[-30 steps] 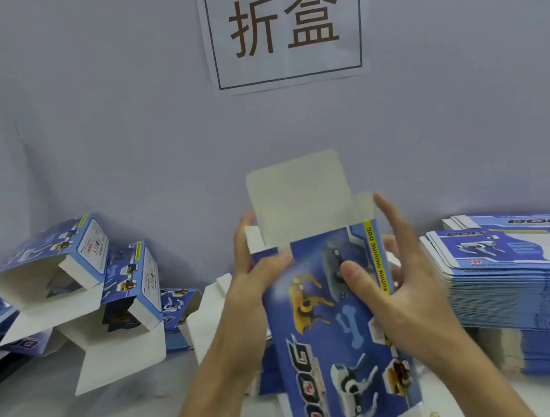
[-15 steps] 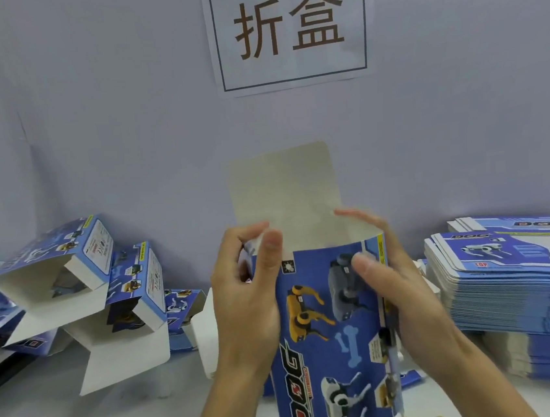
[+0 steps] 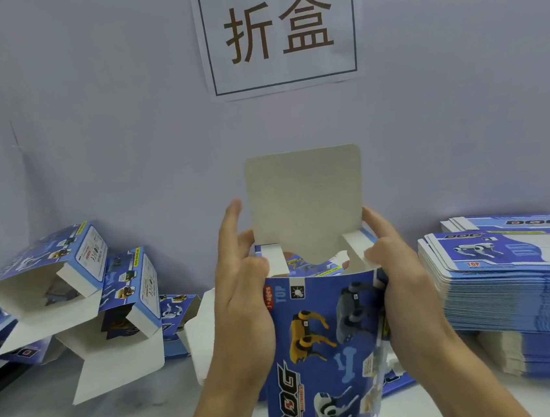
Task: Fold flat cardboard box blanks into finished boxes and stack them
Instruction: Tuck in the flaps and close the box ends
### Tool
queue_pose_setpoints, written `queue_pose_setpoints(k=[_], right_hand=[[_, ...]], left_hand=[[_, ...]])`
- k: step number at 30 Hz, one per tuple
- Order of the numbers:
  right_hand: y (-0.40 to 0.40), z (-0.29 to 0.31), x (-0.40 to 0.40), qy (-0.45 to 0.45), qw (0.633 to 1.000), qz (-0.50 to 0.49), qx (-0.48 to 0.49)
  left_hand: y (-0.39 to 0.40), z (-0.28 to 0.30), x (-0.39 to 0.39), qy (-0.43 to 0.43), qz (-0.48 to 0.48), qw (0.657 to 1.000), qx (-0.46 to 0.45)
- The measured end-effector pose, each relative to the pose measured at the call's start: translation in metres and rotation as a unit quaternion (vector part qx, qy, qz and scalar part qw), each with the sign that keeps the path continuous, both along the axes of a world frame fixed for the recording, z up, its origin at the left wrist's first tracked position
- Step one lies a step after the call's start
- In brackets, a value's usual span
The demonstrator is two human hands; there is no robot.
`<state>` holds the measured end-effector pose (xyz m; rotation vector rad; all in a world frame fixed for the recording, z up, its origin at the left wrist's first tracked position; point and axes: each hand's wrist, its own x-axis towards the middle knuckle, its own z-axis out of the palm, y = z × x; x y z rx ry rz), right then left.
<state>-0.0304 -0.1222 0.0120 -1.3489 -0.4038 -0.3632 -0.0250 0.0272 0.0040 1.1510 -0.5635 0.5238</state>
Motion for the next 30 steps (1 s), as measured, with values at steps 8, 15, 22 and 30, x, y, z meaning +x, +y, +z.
queue_pose_setpoints(k=[8,15,22,30], right_hand=[[-0.008,0.021,-0.004,-0.016,0.995,0.094,0.019],[-0.013,-0.007,-0.004,-0.026,0.981,0.178,0.074],[-0.016,-0.006,-0.003,-0.021,0.976,0.197,0.086],[-0.014,-0.010,0.000,-0.033,0.978,0.194,0.063]], left_hand=[[0.002,0.002,-0.006,-0.015,0.057,0.998,0.000],[0.017,0.002,-0.006,-0.040,0.043,0.991,0.117],[0.019,0.010,-0.013,-0.045,0.032,0.981,0.188],[0.010,0.003,-0.011,-0.034,0.030,0.993,0.105]])
